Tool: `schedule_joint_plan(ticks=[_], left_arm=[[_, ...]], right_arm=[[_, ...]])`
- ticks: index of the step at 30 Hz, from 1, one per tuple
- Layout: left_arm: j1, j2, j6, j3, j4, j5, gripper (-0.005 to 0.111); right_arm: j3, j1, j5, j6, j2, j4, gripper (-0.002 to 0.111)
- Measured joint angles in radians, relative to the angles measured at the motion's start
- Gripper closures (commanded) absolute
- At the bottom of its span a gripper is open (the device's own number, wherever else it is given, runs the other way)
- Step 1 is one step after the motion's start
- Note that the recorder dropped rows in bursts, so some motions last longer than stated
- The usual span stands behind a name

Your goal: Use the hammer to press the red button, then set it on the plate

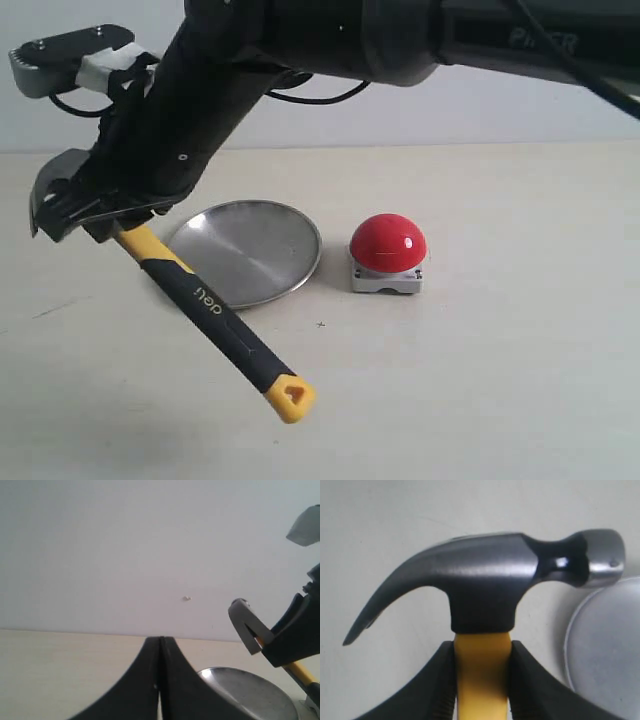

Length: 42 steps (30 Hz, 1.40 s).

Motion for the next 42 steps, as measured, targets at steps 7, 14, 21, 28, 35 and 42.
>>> schedule_joint_plan(ticks=[7, 14, 21, 28, 35, 42], left_arm=[[0.000, 0.000, 0.000, 0.000, 0.000, 0.000, 0.107], [0.000, 0.000, 0.000, 0.000, 0.000, 0.000, 0.107], [0.000, 0.000, 0.000, 0.000, 0.000, 0.000, 0.107], [0.000, 0.000, 0.000, 0.000, 0.000, 0.000, 0.107], [0.000, 0.000, 0.000, 0.000, 0.000, 0.000, 0.107], [0.000, 0.000, 0.000, 0.000, 0.000, 0.000, 0.107]], right_arm=[[0.144, 0.000, -0.215, 0.050, -0.080, 0.007, 0.108], [0.529, 0.000, -0.568, 0.056, -0.290, 0.075, 0.108], [0.895, 0.000, -0.965, 0.160, -0.547, 0.138, 0.108], [1.141, 0.000, -1.409, 0.773, -0.638, -0.282, 0.108], [1.287, 0.000, -1.784, 0.913, -0.604, -0.329, 0.108], [1.331, 0.000, -1.941, 0.955, -0.596, -0.379, 0.108]])
